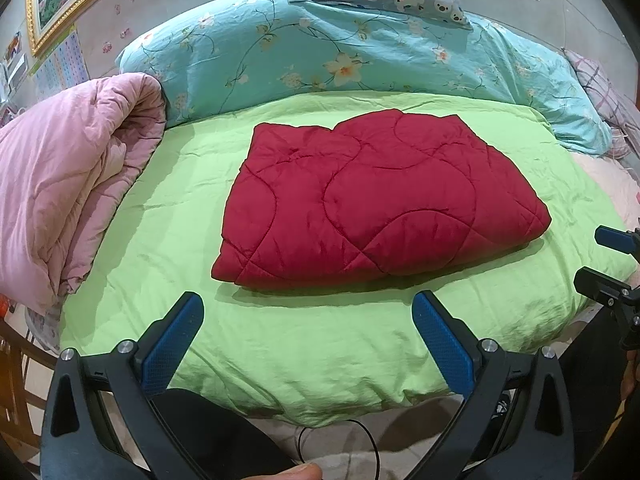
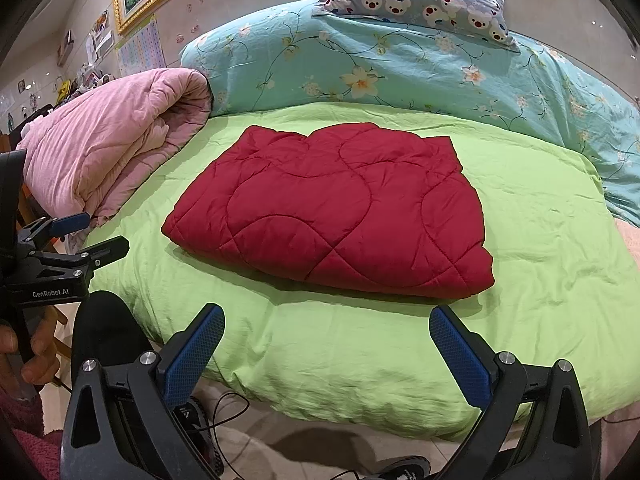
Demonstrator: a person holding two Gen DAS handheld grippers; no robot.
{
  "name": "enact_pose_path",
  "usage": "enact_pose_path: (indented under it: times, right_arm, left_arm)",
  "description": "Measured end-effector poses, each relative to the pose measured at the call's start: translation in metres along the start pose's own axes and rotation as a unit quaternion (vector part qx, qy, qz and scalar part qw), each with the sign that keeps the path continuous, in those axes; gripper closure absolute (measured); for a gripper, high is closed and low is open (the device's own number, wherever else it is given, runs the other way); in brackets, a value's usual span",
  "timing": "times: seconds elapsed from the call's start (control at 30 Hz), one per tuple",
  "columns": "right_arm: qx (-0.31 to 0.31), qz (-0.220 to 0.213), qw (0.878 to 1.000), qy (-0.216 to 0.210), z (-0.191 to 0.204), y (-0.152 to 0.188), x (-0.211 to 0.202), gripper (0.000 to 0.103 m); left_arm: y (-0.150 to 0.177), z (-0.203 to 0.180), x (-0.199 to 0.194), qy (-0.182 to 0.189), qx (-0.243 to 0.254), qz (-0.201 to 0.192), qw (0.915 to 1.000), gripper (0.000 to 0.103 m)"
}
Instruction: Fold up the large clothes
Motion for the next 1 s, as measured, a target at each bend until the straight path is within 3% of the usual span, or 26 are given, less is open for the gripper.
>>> enact_pose_path:
  times: [1.0]
  right_arm:
    - [-0.008,-0.003,1.000,-0.002,0.0012,-0.0023,-0.0008,0.000]
  left_arm:
    - [-0.0022,0.0008,-0.0022,-0.004,0.004,-0.005,1.0000,0.000]
Point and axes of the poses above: each gripper's, at about its wrist camera, not at the fingertips, and x roughly the way its jaws point, z to its left, y to its underside, the point moved 6 cm from there along x, roughly the way its jaws point, and after that the axes turned 7 degrees about x, right-handed, at the moved point
